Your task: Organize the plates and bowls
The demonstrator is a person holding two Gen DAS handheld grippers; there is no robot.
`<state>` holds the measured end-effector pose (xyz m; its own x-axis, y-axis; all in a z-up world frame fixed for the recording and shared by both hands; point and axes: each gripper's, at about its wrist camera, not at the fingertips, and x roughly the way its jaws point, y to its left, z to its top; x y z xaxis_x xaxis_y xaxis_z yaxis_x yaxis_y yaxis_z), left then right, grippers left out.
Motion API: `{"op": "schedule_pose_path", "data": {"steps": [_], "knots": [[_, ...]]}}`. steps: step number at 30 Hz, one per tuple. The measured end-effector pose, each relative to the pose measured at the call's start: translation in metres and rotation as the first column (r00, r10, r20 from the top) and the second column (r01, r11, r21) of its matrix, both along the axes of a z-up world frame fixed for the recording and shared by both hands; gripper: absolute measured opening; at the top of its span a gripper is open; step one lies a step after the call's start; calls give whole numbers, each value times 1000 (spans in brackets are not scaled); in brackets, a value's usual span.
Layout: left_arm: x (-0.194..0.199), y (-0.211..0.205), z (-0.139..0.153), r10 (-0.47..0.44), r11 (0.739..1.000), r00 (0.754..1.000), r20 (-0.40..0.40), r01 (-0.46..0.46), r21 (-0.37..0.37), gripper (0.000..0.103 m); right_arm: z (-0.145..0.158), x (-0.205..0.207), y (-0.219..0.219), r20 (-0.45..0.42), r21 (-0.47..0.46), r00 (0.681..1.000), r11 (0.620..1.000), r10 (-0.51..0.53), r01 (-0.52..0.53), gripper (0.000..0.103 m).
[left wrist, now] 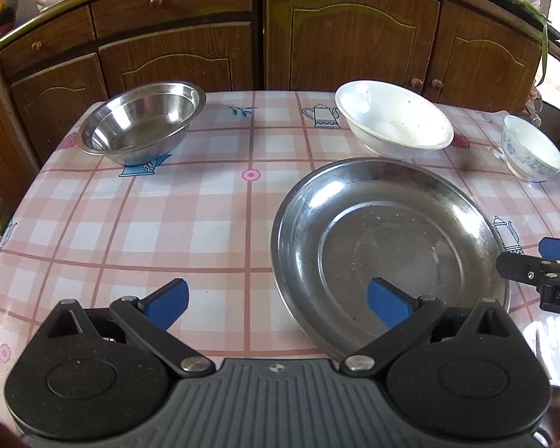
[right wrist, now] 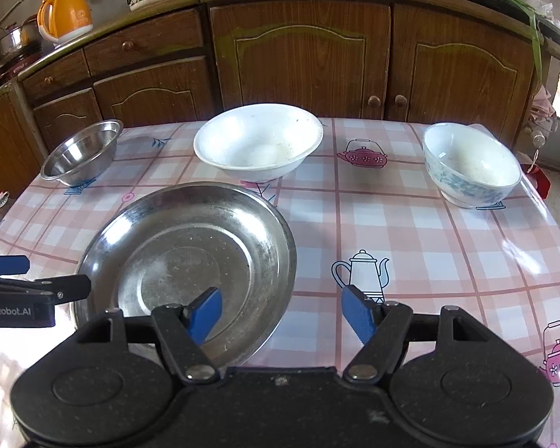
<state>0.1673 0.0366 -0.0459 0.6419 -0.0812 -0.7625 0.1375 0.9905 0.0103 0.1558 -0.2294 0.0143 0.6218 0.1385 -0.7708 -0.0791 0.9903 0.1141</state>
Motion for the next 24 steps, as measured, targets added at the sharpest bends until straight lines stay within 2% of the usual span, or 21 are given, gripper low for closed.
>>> {"op": "schedule_pose_path", "data": {"steps": [10, 12, 14, 17, 19, 21, 24], "knots": [[29, 2, -19, -5, 1000, 999, -32, 4, -5, 103, -29, 25, -2, -60, 35, 998, 999, -24, 26, 83], [34, 2, -23, -9, 1000, 999, -40, 9, -5, 99, -35, 29, -3, -70, 56, 997, 998, -24, 28, 83], [39, 1, -27, -14, 1000, 999, -50, 14, -12, 89, -39, 31, -2, -74, 65, 997, 998, -18, 22, 83], [43, -1, -29, -26, 1000, 999, -38, 26, 4, 85, -41, 32, 0, -53, 59, 999, 998, -10, 14, 83], [45, -3, -29, -33, 999, 999, -27, 33, 1, 80, -41, 35, 0, -45, 75, 999, 997, -12, 15, 74], [45, -5, -28, -46, 999, 999, -10, 46, 0, 69, -41, 37, 1, -36, 74, 999, 997, -7, 10, 43], [42, -12, -26, -79, 997, 997, 9, 79, 6, 43, -39, 38, 4, -35, 83, 999, 997, 1, 2, 36]]}}
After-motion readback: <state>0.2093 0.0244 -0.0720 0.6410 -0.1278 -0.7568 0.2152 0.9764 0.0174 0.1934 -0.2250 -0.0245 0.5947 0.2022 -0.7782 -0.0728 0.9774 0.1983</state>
